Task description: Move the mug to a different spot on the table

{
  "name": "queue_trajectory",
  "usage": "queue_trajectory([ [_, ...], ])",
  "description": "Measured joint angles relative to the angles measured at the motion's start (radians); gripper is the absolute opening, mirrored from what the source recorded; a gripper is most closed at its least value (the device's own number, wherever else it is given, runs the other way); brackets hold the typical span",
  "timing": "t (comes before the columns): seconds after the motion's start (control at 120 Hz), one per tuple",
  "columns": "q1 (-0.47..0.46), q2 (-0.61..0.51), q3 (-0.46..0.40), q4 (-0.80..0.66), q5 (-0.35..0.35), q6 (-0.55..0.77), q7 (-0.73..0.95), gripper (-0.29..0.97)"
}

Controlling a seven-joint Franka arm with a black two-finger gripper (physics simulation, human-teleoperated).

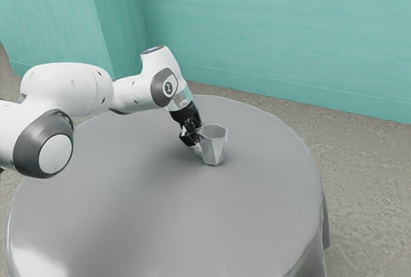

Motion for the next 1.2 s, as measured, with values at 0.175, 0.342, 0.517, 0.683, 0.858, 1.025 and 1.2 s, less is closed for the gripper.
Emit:
queue_trajectory([
  [0.175, -0.001, -0.034, 0.0, -0.026, -0.001, -0.002, 0.001, 0.15],
  [0.342, -0.003, -0.085, 0.004, -0.079, -0.002, -0.004, 0.002, 0.14],
  [0.517, -0.001, -0.215, 0.005, -0.234, -0.002, 0.011, 0.003, 0.12],
  [0.683, 0.004, -0.338, 0.005, -0.41, -0.008, 0.064, 0.004, 0.11],
  [0.858, 0.026, -0.449, 0.006, -0.573, -0.03, 0.109, 0.007, 0.08],
  [1.025, 0.096, -0.507, 0.006, -0.677, -0.088, 0.138, 0.032, 0.04],
  [1.2, 0.166, -0.509, 0.006, -0.698, -0.148, 0.153, 0.085, 0.04],
])
